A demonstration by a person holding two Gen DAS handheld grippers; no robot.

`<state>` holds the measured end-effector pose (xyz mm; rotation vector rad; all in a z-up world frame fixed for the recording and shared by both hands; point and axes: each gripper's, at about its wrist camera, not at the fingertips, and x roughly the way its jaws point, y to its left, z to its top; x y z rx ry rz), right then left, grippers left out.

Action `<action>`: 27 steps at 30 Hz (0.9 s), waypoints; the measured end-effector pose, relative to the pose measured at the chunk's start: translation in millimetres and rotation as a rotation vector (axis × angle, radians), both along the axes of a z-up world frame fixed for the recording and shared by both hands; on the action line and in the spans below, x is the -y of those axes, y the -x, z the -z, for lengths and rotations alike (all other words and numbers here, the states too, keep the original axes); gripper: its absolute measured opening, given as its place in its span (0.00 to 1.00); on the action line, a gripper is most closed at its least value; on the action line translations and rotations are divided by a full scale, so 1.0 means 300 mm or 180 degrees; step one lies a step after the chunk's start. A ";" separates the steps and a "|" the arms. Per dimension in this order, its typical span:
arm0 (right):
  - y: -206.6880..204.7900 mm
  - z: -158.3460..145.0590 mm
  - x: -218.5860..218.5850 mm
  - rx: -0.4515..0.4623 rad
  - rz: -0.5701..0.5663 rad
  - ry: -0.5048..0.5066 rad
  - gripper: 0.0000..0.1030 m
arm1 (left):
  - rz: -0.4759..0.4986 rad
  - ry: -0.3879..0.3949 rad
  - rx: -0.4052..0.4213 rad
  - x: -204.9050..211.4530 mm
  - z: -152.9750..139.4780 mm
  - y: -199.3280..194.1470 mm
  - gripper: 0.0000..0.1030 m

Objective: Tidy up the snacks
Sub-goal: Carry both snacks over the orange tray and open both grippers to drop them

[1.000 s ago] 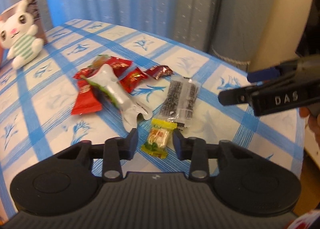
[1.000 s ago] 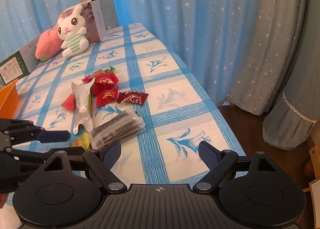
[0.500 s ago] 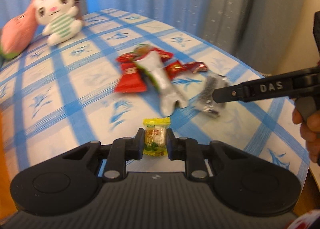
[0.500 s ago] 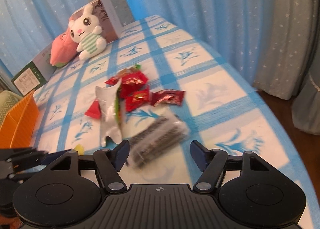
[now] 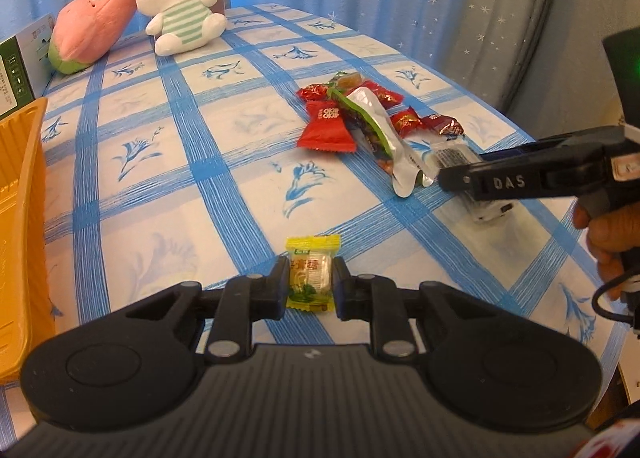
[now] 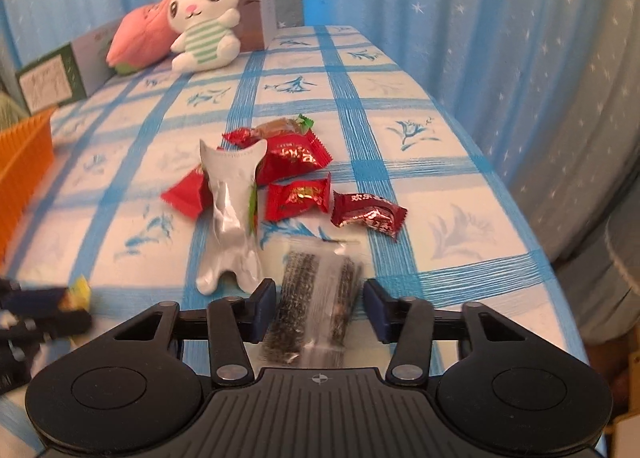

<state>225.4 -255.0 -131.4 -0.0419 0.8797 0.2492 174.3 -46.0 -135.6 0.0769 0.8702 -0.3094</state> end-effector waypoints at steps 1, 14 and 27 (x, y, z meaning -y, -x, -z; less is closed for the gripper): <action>0.006 0.002 -0.001 0.0018 -0.0023 0.0046 0.40 | -0.0005 -0.0001 -0.0009 0.001 0.003 0.001 0.19; 0.060 -0.097 0.015 0.0096 0.0027 -0.0008 0.37 | -0.0182 -0.0031 0.0029 -0.032 -0.047 0.013 0.19; 0.080 -0.391 -0.189 0.0328 -0.0387 -0.0425 0.37 | -0.0566 0.0040 0.0267 -0.184 -0.295 0.040 0.19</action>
